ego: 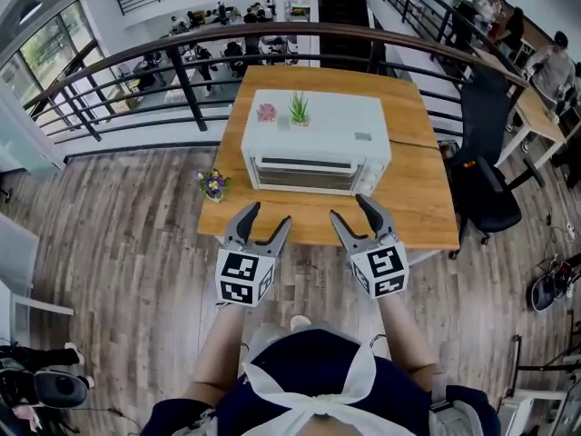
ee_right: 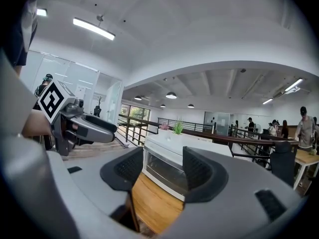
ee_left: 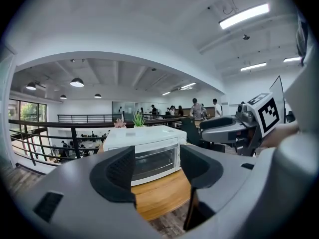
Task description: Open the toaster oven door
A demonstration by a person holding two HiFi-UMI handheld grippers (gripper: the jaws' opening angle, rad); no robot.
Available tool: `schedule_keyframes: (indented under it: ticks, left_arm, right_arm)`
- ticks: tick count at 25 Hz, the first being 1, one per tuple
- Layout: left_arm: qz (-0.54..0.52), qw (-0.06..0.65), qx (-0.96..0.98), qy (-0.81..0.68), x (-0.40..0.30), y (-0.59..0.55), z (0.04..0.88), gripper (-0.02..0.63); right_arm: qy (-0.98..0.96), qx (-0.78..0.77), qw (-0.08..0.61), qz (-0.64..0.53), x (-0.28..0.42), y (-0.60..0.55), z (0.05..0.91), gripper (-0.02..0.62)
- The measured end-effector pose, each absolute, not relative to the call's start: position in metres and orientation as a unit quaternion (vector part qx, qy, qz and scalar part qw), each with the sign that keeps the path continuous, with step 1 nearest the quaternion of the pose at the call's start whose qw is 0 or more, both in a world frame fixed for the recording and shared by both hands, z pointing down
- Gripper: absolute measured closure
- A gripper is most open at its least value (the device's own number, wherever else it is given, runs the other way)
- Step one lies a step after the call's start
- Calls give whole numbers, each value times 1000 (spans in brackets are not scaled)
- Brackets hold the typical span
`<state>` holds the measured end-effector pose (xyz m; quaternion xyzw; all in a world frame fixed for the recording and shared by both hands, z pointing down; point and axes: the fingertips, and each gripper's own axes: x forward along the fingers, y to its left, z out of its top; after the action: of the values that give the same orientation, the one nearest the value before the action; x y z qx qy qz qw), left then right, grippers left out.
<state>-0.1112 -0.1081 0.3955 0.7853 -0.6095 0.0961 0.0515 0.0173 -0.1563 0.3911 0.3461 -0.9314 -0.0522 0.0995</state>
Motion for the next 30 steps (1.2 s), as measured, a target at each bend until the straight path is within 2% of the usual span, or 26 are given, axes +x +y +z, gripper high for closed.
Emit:
schedule_keyframes:
  ticks: [20, 30]
  left_arm:
    - [106, 84, 778, -614, -134, -120, 422, 334]
    - [100, 91, 777, -615, -145, -155, 426, 334]
  right_arm:
    - [-932, 308, 166, -90, -16, -209, 410, 357]
    - [-927, 274, 228, -113, -33, -245, 435, 356]
